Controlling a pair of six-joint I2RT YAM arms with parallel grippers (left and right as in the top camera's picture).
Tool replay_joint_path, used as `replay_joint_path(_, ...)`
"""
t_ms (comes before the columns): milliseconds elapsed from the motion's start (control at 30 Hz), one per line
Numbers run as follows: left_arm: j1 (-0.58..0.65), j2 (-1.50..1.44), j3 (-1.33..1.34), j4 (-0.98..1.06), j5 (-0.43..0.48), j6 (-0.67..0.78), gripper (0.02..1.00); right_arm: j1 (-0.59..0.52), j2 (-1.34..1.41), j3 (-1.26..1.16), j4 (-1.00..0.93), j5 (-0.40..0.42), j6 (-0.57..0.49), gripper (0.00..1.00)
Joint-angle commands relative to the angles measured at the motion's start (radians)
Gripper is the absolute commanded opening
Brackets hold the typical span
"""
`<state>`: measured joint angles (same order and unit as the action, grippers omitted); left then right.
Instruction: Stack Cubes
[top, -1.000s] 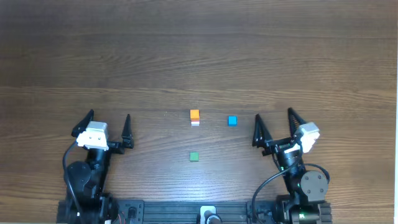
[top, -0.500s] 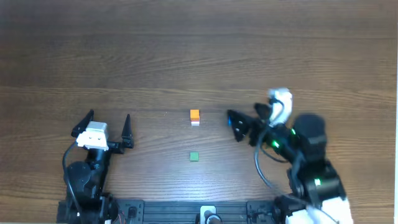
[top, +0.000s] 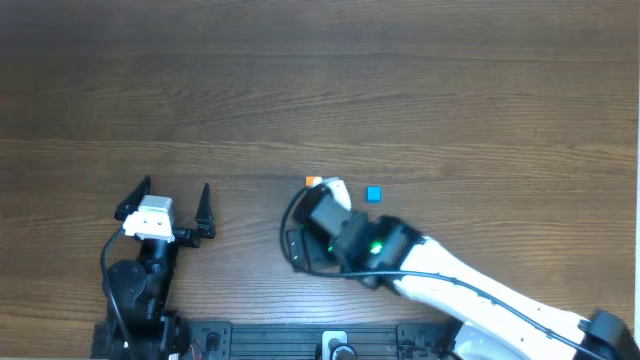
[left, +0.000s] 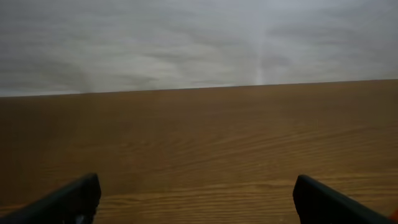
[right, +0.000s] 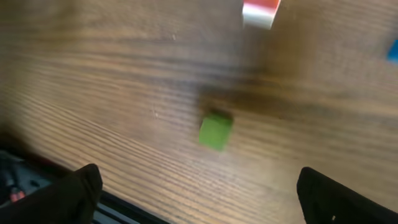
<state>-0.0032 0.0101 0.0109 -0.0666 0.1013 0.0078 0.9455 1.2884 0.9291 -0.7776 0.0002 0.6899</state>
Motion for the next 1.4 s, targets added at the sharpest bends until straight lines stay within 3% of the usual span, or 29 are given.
replay_joint_path(33, 0.007, -0.007, -0.005, -0.002, 0.003, 0.014, 1.000, 0.106, 0.089, 0.027, -0.004, 0.143, 0.190, 0.993)
replay_joint_path(467, 0.007, -0.007, -0.005, -0.002, 0.003, 0.014, 1.000, 0.117, 0.325, 0.033, 0.009, 0.176, 0.386, 0.991)
replay_joint_path(833, 0.007, -0.007, -0.005, -0.002, 0.003, 0.014, 1.000, 0.129, 0.401, 0.033, 0.070, 0.167, 0.391, 0.954)
replay_joint_path(1400, 0.007, -0.007, -0.005, -0.002, 0.003, 0.014, 0.998, 0.146, 0.425, 0.033, 0.090, 0.184, 0.390, 0.728)
